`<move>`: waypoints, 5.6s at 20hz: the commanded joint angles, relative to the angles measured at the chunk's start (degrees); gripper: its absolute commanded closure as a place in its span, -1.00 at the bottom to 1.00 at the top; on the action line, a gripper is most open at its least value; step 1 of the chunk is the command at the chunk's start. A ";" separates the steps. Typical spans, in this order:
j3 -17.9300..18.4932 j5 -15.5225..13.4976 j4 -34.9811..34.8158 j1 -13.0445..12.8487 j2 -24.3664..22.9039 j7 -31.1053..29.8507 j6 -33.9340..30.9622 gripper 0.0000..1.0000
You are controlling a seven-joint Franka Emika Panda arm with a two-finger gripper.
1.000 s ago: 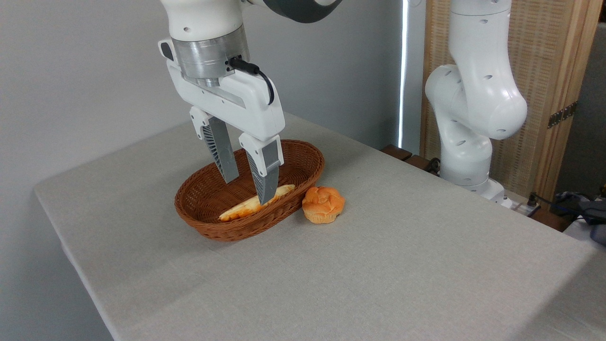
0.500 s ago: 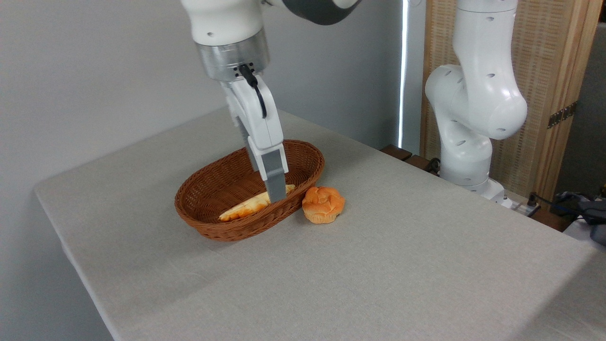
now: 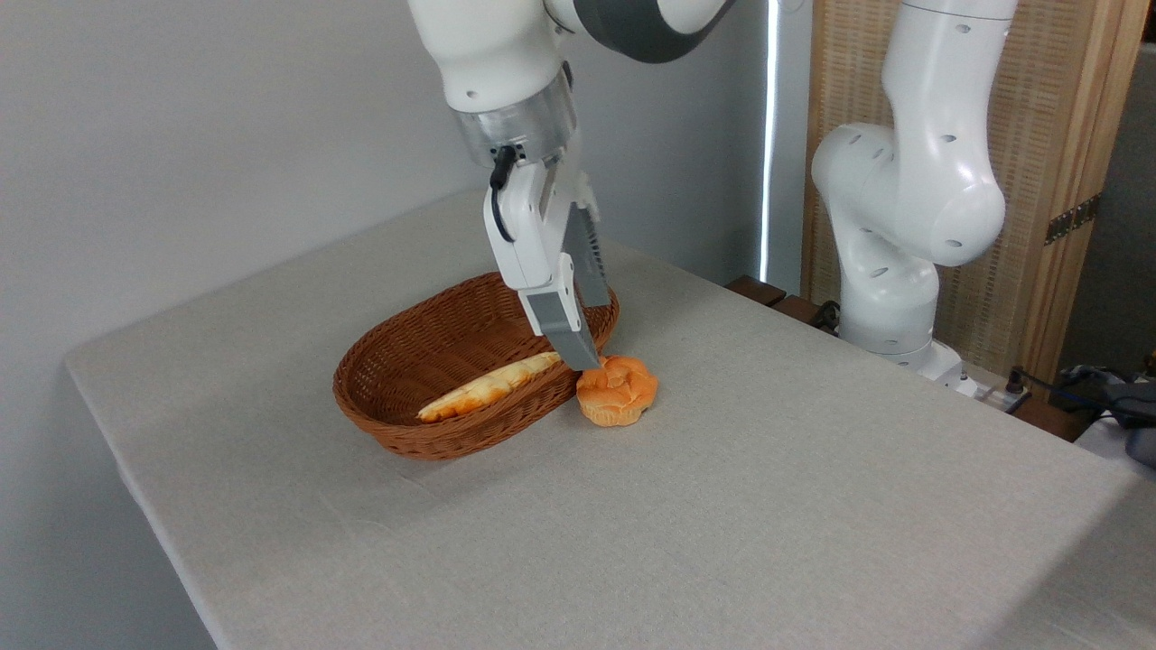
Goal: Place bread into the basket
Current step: 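Raise the gripper and move it over the round orange bun, then lower the open gripper around the orange bun and close on it, then lift the orange bun and carry it over the basket, then lower the bun into the basket and open the gripper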
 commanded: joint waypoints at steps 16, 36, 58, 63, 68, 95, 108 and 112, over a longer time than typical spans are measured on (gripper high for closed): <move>-0.85 5.47 -17.14 -5.94 -2.16 14.70 13.65 -1.00; -0.76 4.41 -17.14 -5.59 -1.54 15.32 10.67 0.84; -0.59 4.41 -16.79 -5.50 -1.54 16.02 8.12 0.85; -0.50 4.41 -16.35 -5.41 -1.63 16.11 7.24 1.00; -0.06 4.50 -13.11 -5.15 -1.89 17.86 2.50 1.00; -5.33 -10.09 -3.78 -3.56 -0.84 -3.93 2.23 -1.00; -4.54 -6.05 -3.78 -3.13 -0.84 -6.47 1.52 -1.00; -4.10 -3.00 -3.61 -2.42 -0.92 -7.62 1.87 -1.00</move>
